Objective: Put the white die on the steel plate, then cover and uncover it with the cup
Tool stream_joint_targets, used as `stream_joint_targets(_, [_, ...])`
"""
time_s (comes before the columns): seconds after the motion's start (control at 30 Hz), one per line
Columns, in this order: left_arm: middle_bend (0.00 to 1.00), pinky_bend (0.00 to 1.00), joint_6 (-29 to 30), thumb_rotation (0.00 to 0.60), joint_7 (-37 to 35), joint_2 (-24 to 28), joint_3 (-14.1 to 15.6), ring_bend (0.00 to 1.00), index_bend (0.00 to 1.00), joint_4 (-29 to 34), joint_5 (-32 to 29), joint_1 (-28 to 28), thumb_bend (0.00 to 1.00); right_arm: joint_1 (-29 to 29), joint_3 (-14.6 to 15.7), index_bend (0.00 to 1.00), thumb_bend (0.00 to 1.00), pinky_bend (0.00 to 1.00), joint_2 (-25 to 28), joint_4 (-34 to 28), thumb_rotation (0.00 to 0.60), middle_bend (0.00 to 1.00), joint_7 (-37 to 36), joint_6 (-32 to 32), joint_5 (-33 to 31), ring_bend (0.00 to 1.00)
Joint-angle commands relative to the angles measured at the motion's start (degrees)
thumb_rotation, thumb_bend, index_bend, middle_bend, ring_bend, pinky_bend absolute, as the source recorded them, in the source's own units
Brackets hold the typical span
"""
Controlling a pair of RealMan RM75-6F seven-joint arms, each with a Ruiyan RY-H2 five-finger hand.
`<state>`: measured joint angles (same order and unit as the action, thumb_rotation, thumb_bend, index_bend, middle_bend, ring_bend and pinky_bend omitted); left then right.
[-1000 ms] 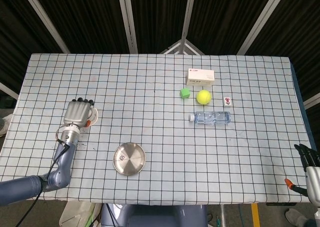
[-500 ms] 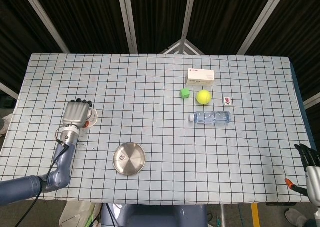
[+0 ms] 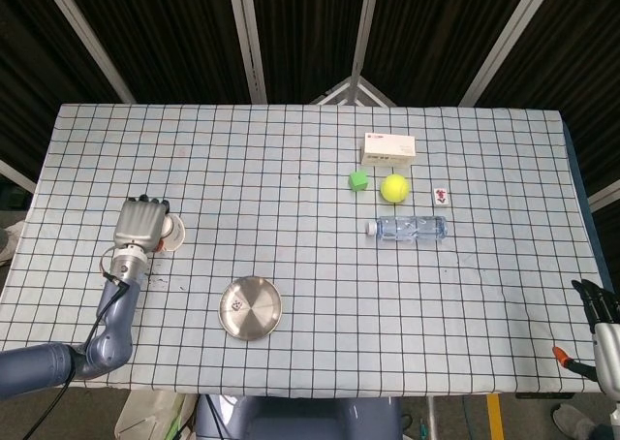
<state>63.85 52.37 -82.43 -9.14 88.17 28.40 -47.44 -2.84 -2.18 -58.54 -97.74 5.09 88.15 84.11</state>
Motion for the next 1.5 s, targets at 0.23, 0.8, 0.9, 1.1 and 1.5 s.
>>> stream_joint_targets(0.23, [0.35, 0.29, 0.7, 0.6, 2.5, 0.8, 0.7, 0.22, 0.33, 1.9, -3.0, -0.9, 0.37, 0.0, 0.0, 0.12, 0.04, 0.14, 0.2, -0.3, 0.6, 0.14, 0.3, -0.2, -0.4, 0.15])
stream_joint_targets(0.8, [0.42, 0.31, 0.7, 0.6, 1.0, 1.8, 1.0, 0.26, 0.44, 2.8, -2.3, -1.1, 0.46, 0.1, 0.1, 0.12, 0.04, 0.14, 0.3, -0.5, 0.6, 0.14, 0.2, -1.1, -1.1, 0.15])
stream_joint_targets(0.9, [0.42, 0.31, 0.6, 0.6, -0.5, 2.8, 0.4, 0.26, 0.44, 4.4, -1.5, -1.0, 0.46, 0.1, 0.2, 0.12, 0.04, 0.14, 0.4, -0.5, 0.6, 0.14, 0.1, -1.3, -1.2, 0.15])
stream_joint_targets(1.1, [0.42, 0.31, 1.6, 0.6, -4.6, 7.9, -2.0, 0.26, 0.44, 12.4, 2.1, -0.3, 0.47, 0.1, 0.1, 0.12, 0.04, 0.14, 0.4, -0.6, 0.6, 0.14, 0.0, -1.2, -1.2, 0.15])
stream_joint_targets(1.5, [0.42, 0.33, 2.0, 0.6, 0.2, 15.7, -3.1, 0.26, 0.44, 33.4, -0.9, -4.6, 0.47, -0.1, 0.1, 0.12, 0.04, 0.14, 0.7, -0.9, 0.6, 0.14, -0.7, -0.8, -1.1, 0.15])
